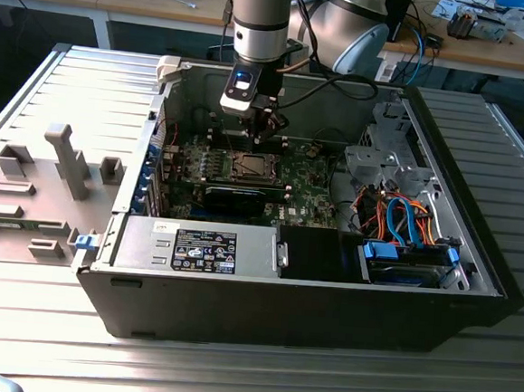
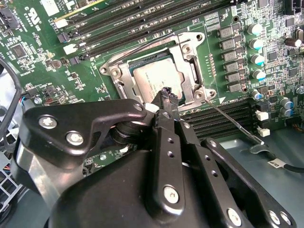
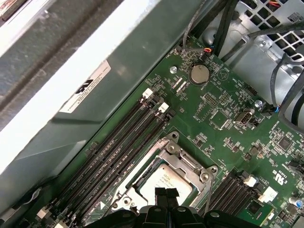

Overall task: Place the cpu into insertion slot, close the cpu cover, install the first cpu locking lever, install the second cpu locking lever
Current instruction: 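Install the first cpu locking lever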

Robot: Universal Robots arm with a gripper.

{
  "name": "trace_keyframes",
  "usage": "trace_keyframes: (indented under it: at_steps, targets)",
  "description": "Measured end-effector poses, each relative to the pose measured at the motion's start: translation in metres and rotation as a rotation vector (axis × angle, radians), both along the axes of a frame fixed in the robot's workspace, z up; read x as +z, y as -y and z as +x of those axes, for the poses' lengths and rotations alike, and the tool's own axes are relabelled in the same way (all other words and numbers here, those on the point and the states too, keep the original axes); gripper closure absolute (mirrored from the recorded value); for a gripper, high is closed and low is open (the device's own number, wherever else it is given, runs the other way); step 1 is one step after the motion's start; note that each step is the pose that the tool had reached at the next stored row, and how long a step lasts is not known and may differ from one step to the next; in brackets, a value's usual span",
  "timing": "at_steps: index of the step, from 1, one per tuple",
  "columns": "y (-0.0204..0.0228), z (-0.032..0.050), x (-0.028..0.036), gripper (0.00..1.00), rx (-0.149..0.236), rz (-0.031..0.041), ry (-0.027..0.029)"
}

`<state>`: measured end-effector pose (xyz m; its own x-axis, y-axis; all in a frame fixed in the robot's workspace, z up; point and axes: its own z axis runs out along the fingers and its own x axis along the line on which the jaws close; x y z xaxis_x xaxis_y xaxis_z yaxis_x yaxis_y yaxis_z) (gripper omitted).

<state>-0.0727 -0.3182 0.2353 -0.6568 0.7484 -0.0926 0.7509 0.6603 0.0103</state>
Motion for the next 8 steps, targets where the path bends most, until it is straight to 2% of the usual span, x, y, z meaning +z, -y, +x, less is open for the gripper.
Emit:
trace_keyframes:
  at_steps: [8]
  targets:
    - [0.0000,0.0000,0.0000,0.89,0.007,0.0000,0.0000]
